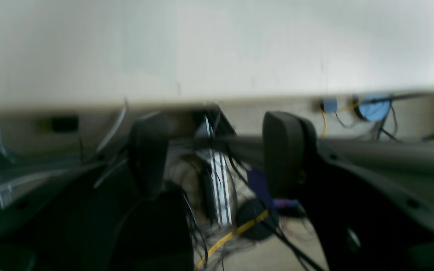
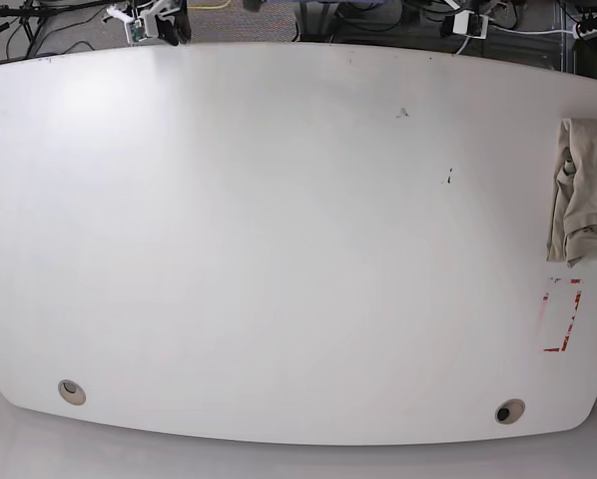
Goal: Fold the T-shirt properly
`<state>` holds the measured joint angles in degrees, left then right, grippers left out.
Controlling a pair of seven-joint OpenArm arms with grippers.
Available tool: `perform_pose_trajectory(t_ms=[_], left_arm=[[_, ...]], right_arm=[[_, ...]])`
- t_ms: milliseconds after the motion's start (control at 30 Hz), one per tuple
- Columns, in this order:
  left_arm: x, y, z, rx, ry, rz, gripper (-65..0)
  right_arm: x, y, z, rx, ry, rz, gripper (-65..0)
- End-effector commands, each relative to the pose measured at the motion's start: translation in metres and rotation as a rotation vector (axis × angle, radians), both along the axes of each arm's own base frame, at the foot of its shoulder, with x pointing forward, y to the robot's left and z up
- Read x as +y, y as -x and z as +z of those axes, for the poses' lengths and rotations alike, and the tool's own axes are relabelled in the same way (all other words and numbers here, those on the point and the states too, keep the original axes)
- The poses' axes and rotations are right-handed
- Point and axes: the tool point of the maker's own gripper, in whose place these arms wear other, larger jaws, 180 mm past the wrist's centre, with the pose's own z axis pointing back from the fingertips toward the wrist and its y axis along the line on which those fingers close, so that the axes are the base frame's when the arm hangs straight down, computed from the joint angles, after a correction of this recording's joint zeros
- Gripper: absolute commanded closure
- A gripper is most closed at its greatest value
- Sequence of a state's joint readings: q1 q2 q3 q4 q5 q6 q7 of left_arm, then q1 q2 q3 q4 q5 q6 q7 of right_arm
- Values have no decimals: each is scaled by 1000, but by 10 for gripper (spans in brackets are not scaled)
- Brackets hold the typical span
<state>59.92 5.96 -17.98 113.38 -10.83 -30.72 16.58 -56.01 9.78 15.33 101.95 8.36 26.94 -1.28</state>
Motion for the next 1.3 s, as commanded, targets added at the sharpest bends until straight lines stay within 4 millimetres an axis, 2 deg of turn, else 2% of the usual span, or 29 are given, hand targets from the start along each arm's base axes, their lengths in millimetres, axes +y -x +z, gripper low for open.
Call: perform_pose_trajectory(t_ms=[0, 133, 267, 367, 500, 533, 600, 800, 900, 1067, 1267], left_arm=[[5, 12, 4, 12, 1, -18, -367], [16, 37, -15, 98, -9, -41, -367], [30, 68, -42, 208, -14, -41, -367], [41, 72, -67, 250, -14, -30, -367], [51, 83, -94, 314, -10, -8, -367], [56, 90, -107, 351, -5, 8, -367], [61, 94, -120, 382, -3, 22, -367], [58, 102, -162, 486, 39, 17, -367], [49, 113, -184, 556, 65, -4, -367], [47, 111, -214, 570, 102, 81, -367], [45, 114, -239, 623, 69, 115, -367]], right_arm=[[5, 15, 6, 10, -25, -25, -100], [10, 38, 5, 43, -43, -61, -100], [11, 65, -7, 91, -66, -116, -100], [9, 86, -24, 132, -78, -163, -100], [6, 98, -46, 181, -83, -196, -100], [4, 109, -59, 221, -85, -215, -100], [3, 118, -72, 258, -87, -232, -100], [0, 127, -113, 339, -101, -284, -100], [-3, 124, -131, 367, -100, -291, -100], [14, 113, -155, 408, -98, -208, -100], [21, 106, -180, 460, -109, -207, -100]])
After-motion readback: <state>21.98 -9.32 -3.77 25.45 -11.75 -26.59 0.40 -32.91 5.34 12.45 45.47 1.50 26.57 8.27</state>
